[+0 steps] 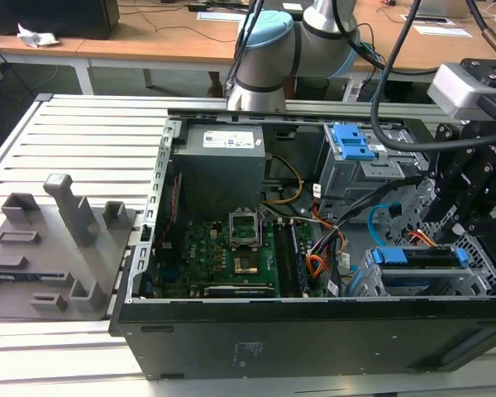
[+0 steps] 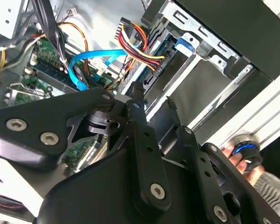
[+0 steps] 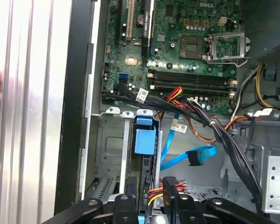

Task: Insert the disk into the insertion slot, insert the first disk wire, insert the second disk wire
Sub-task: 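Insert the second disk wire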

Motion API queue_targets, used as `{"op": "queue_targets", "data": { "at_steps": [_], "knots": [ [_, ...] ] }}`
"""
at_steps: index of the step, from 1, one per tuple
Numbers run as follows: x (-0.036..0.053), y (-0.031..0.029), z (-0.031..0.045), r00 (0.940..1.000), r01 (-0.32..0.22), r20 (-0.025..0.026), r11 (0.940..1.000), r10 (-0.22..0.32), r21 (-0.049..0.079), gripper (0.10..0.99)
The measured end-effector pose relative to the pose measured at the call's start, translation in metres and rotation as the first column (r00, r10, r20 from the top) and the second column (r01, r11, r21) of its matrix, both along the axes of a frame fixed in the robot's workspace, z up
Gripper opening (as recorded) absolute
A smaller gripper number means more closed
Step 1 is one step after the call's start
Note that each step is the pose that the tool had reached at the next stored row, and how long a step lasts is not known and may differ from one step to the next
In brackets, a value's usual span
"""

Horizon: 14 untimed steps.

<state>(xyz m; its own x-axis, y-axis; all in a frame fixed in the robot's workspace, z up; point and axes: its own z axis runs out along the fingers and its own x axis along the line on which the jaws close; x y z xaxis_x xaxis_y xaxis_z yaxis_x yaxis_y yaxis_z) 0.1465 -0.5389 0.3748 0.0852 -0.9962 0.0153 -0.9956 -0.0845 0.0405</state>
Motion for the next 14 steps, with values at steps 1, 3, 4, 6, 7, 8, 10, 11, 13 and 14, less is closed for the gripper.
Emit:
{"op": "queue_targets", "data": {
  "at_steps": [1,3,4,6,7,8,10,11,13,14],
  "knots": [
    [0.0,0.0,0.0,1.0,-0.005,0.0,1.0,0.005,0.0,0.361],
    [0.0,0.0,0.0,1.0,-0.007,0.0,1.0,0.007,0.0,0.361],
    [0.0,0.0003,0.0,1.0,-0.008,0.0,1.0,0.008,0.0,0.361],
    [-0.0001,0.0043,0.0,1.0,-0.008,0.0,1.0,0.008,0.0,0.361],
    [-0.0001,0.0067,0.0,1.0,-0.008,0.0,1.0,0.008,0.0,0.361],
    [0.0,0.0123,0.0,1.0,-0.008,0.0,1.0,0.008,0.0,0.361],
    [0.0,0.0251,0.0,1.0,-0.008,0.0,1.0,0.008,0.0,0.361],
    [-0.0005,0.0276,0.0,1.0,-0.008,0.0,1.0,0.008,0.0,0.361],
    [-0.0039,0.0286,-0.0002,1.0,-0.008,-0.0001,1.0,0.008,0.0,0.361],
    [-0.0055,0.0287,-0.0004,1.0,-0.008,0.0,1.0,0.008,0.0,0.361]
  ]
}}
